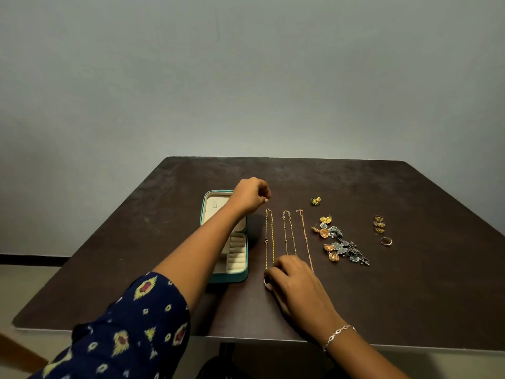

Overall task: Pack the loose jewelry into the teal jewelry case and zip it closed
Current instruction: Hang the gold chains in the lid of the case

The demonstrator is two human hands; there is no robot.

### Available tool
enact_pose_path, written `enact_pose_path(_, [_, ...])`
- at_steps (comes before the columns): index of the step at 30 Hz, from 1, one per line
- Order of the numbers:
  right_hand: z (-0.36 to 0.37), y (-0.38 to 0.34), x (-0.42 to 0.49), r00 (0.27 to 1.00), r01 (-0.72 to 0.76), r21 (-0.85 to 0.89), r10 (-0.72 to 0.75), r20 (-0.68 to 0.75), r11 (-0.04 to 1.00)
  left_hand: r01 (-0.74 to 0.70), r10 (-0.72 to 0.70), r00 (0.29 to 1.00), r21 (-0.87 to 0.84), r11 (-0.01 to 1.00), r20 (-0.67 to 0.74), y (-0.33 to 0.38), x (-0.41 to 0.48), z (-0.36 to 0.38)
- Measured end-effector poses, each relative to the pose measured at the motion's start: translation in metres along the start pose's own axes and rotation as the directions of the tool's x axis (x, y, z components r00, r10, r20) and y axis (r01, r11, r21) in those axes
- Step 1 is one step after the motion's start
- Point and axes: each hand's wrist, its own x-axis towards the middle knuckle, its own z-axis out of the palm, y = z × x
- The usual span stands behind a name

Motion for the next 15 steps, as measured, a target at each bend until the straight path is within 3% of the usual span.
enact_pose_path(8, [0.001, 0.000, -0.001, 0.998, -0.038, 0.012, 0.037, 0.041, 0.999, -0.035, -0.058, 0.969, 0.368, 0.929, 0.240, 0.013, 0.032, 0.020])
enact_pose_path(15, [-0.002, -0.002, 0.000, 0.999, -0.042, 0.054, 0.040, 0.035, 0.998, 0.029, -0.151, 0.966, 0.494, 0.869, 0.209, 0.015, 0.042, 0.040])
